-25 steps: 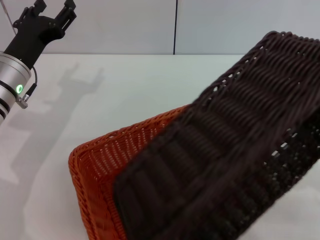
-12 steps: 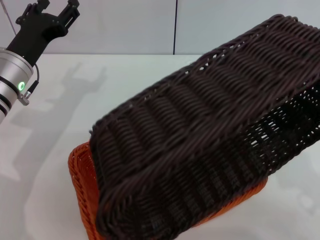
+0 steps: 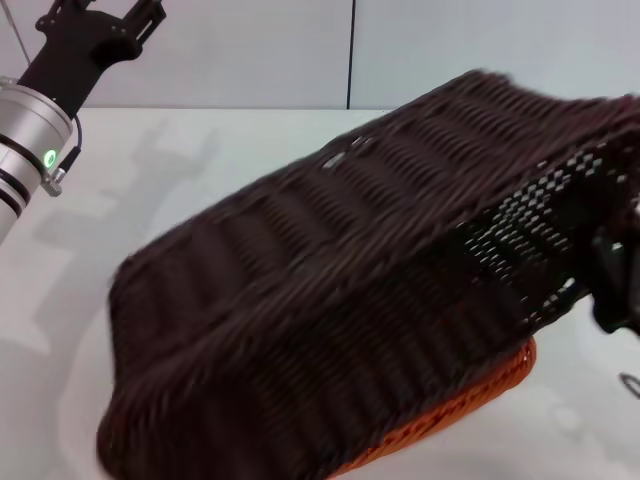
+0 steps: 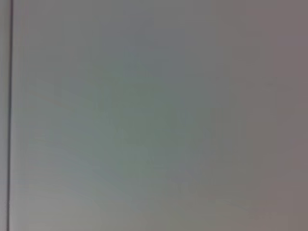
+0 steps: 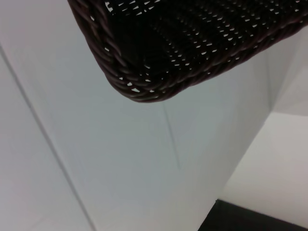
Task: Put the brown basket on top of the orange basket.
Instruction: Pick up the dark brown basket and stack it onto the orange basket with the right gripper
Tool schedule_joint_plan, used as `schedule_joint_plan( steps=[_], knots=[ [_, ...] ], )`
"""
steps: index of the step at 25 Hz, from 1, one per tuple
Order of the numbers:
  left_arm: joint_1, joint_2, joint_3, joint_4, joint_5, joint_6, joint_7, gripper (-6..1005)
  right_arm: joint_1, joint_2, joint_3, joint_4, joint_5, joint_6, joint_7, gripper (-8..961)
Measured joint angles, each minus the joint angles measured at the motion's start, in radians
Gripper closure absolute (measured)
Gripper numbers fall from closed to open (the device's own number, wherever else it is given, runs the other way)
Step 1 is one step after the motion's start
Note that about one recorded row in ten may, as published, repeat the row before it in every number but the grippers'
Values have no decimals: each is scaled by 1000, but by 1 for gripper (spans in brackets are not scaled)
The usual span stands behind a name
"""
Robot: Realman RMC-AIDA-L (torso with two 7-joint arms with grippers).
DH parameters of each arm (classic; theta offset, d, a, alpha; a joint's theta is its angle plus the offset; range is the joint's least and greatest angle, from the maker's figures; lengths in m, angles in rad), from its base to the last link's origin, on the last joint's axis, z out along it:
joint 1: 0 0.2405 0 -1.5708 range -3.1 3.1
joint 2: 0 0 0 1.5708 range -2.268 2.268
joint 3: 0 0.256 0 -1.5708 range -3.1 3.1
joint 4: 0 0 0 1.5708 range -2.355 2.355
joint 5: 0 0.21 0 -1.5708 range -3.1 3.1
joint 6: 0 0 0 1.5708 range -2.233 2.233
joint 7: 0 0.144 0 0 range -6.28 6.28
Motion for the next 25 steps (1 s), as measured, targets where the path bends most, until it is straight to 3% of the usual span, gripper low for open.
schedule_joint_plan(
  steps=[11,25],
  knots=[
    [-29,1,-11,0,-6,-14,71,196,-61,4,-1,136,-22,43,-110,799],
    [-48,1,-12,0,-8,-16,75,195,-114,-3,-35,134,-27,64,-109,789]
  ],
)
